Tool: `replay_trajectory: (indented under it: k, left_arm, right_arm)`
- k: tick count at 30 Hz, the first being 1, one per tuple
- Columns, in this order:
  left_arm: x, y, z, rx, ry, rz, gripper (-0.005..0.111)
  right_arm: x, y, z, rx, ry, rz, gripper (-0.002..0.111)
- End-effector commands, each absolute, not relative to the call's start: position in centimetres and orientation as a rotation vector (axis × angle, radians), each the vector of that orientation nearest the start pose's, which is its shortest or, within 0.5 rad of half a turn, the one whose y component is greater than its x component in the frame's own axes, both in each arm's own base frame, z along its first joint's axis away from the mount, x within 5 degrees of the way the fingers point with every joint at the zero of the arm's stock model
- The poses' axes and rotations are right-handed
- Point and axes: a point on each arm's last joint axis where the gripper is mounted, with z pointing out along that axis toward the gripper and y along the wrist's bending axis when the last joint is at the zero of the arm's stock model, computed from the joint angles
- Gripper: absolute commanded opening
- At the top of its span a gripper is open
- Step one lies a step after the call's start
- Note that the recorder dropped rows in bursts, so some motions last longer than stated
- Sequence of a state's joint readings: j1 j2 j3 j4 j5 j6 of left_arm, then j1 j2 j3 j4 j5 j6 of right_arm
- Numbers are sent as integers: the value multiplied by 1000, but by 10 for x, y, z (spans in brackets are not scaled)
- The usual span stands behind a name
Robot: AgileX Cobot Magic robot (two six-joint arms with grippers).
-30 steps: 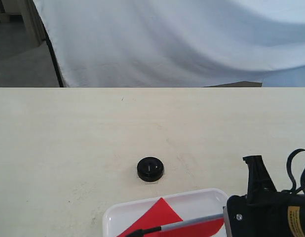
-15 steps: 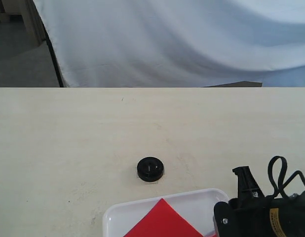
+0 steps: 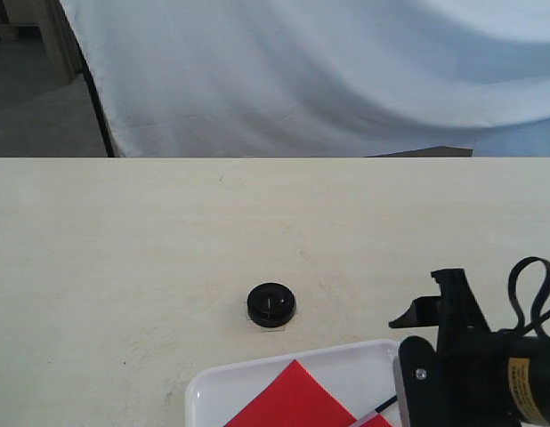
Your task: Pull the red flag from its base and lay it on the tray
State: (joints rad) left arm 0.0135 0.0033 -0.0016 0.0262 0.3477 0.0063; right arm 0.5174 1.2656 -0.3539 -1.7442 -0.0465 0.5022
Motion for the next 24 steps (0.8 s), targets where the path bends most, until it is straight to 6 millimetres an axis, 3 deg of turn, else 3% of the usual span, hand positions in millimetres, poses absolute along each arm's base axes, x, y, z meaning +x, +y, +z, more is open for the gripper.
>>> replay_trajectory:
  k: [1,2,3,6,8,14,16,17,18,19,20,24]
  left_arm:
    - [53,2,182,7,1827,36,0]
    - [53,2,182,7,1827,36,0]
    - [53,2,182,7,1827,36,0]
    - [53,2,182,7,1827,36,0]
    - [53,2,182,7,1827,36,0]
    - [53,2,182,7,1827,36,0]
    - [53,2,182,7,1827,36,0]
    - [53,2,182,7,1827,36,0]
    - [53,2,182,7,1827,36,0]
    - [53,2,182,7,1827,36,0]
    - [53,2,182,7,1827,36,0]
    - [53,2,182,7,1827,36,0]
  right_arm:
    - [178,91,189,-1753,1529,-478,42]
    - [185,84,201,-1673,1550,-611,7]
    - [189,81,206,-1601,1588,-652,0]
    - [216,70,226,-1128,1817,-745,-1]
    - [233,69,223,-987,1951,-685,-1]
    - [274,74,210,-795,2333,-573,-1]
    - [288,77,209,-749,2544,-444,-1]
    - [295,76,212,-781,2628,-266,-1]
    - [299,74,217,-703,2661,-99,-1]
    - [304,65,229,-618,2650,71,-1]
    - [306,56,235,-513,2644,137,-1]
    - [300,12,258,-233,2603,129,-1]
